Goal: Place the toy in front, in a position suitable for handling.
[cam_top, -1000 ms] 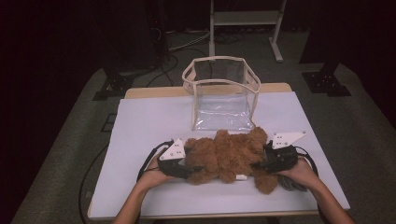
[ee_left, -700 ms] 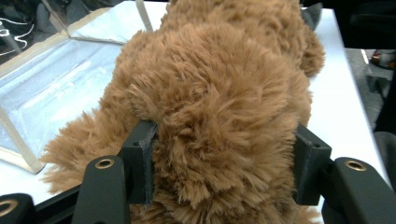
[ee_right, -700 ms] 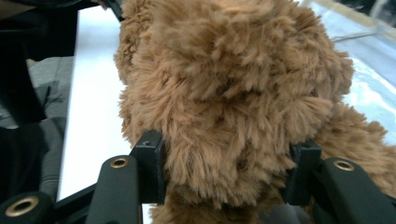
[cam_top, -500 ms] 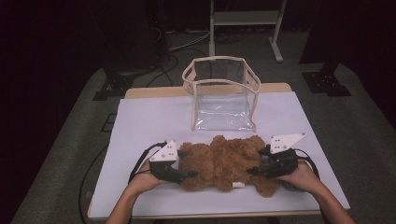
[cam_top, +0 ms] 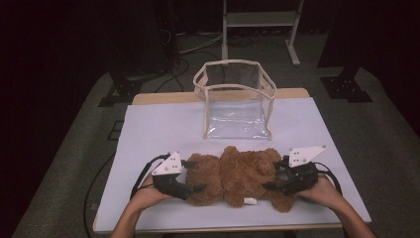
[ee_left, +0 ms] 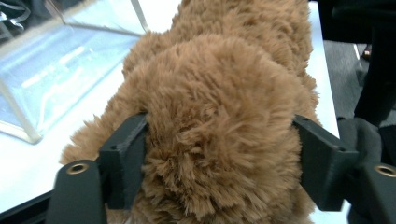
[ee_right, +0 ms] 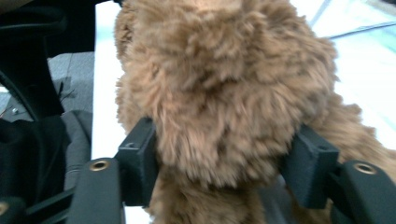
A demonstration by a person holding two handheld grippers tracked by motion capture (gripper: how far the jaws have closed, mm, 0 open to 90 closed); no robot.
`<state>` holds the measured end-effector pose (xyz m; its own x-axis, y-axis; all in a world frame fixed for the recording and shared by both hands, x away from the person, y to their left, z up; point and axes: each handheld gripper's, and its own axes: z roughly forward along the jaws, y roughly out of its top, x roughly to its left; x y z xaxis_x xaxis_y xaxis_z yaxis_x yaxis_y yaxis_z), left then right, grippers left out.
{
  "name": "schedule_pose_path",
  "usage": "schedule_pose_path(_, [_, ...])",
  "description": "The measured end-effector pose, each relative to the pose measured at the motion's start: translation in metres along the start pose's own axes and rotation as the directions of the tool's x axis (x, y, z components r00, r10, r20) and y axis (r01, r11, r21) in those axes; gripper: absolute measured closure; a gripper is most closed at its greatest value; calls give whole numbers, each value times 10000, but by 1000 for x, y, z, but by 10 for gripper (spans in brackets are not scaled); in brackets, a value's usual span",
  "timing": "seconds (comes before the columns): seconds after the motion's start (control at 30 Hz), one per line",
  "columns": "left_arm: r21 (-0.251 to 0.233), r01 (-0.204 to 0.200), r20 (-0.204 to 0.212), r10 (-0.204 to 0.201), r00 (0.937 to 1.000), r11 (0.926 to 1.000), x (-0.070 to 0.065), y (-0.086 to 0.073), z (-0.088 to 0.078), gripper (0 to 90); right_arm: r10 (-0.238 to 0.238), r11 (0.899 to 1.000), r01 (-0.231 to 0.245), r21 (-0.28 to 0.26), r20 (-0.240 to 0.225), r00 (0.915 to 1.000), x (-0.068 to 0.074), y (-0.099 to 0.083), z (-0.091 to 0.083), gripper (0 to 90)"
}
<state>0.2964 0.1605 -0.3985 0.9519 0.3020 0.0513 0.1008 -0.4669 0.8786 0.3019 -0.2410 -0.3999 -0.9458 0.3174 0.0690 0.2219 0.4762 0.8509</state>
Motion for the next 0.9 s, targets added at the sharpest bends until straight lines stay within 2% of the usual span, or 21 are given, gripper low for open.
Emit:
schedule_pose_path(0.17, [89, 91, 97, -92, 9999, 9999, 3, -5, 0, 188, -34, 9998, 33, -193, -53, 10000, -8, -4, -2, 276])
schedule_pose_path(0.3, [333, 238, 83, -241, 9997, 9992, 6, -10, 6, 134, -192, 9998, 191, -15, -104, 9998, -8, -4, 11, 241])
schedule_pose_path(0.33, [416, 313, 83, -317, 9995, 9986, 6, -11, 9, 154, -191, 9998, 191, 37, -115, 9998, -7, -4, 20, 259])
schedule_pose_path(0.37, [416, 313, 83, -317, 9995, 9986, 6, -11, 9, 209, -262, 9996, 263, 80, -130, 9996, -6, -3, 22, 295])
schedule_pose_path(0.43, [515, 174, 69, -177, 9998, 9985, 5, -11, 7, 291, -329, 9994, 330, 91, -135, 9994, -5, -2, 24, 327])
schedule_pose_path(0.47, [502, 81, 26, -83, 10000, 9987, 5, -11, 6, 291, -261, 9996, 262, 85, -151, 9995, -4, 0, 24, 352])
schedule_pose_path(0.53, [482, 146, 15, -146, 9999, 9987, 7, -10, 5, 343, -190, 9998, 190, 0, -239, 9995, 0, 8, 22, 389])
schedule_pose_path(0.57, [463, 228, 26, -229, 9997, 9987, 8, -10, 5, 343, -190, 9998, 190, 0, -239, 9995, 0, 8, 22, 389])
schedule_pose_path(0.67, [224, 666, 132, -669, 9977, 9975, 16, -10, 4, 347, -280, 9996, 282, 91, -160, 9995, 9, 23, 19, 396])
schedule_pose_path(0.8, [160, 875, 151, -877, 9960, 9960, 20, -9, 4, 346, -161, 9998, 164, 138, -209, 9997, 12, 31, 16, 397])
schedule_pose_path(0.9, [123, 1071, 218, -1074, 9940, 9942, 22, -7, 6, 343, -92, 9997, 96, 213, -206, 9997, 11, 30, 16, 396])
